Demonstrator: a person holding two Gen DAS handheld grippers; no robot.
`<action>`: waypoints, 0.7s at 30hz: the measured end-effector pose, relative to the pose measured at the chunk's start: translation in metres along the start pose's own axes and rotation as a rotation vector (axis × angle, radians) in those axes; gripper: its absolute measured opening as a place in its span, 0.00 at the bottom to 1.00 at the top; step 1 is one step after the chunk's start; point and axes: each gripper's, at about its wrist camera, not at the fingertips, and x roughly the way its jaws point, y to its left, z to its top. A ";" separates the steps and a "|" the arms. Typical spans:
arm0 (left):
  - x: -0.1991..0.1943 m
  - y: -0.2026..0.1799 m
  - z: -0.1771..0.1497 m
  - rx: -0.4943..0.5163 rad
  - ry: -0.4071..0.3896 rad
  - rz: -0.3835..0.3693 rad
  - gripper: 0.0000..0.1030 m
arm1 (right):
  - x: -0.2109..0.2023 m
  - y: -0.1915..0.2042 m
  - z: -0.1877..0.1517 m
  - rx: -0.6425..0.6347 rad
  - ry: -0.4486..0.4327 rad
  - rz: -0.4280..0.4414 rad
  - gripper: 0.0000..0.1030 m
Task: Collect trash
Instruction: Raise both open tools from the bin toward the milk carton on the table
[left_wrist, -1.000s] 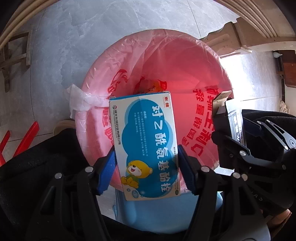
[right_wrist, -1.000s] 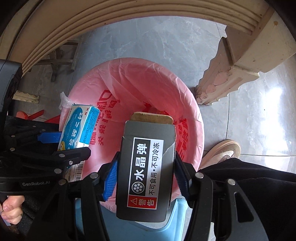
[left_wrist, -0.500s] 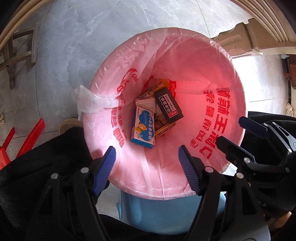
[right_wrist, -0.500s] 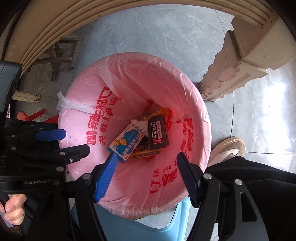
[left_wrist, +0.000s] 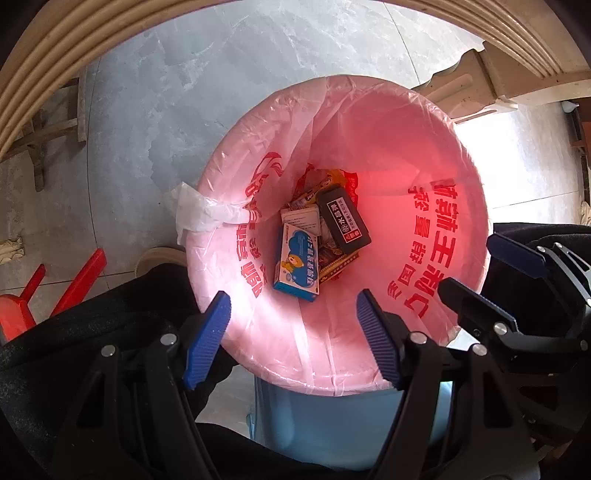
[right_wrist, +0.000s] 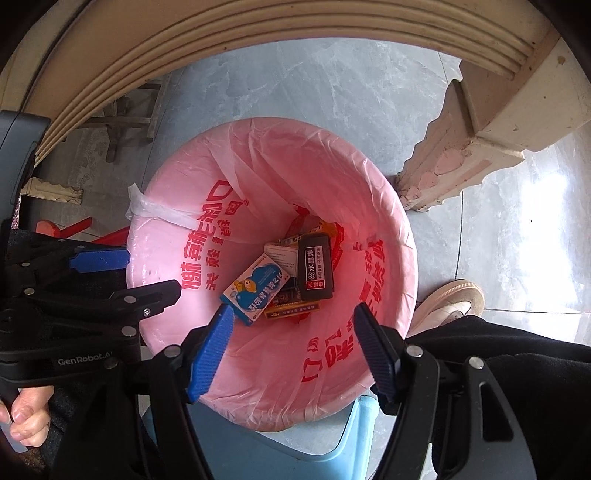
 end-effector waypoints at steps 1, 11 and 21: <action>-0.005 -0.001 -0.002 0.004 -0.011 0.012 0.67 | -0.005 0.002 -0.002 -0.003 -0.005 -0.001 0.64; -0.153 -0.006 -0.031 0.109 -0.272 0.113 0.73 | -0.148 0.017 -0.004 -0.036 -0.232 0.102 0.78; -0.340 0.007 0.021 0.133 -0.470 0.188 0.80 | -0.320 0.015 0.074 -0.127 -0.490 0.056 0.89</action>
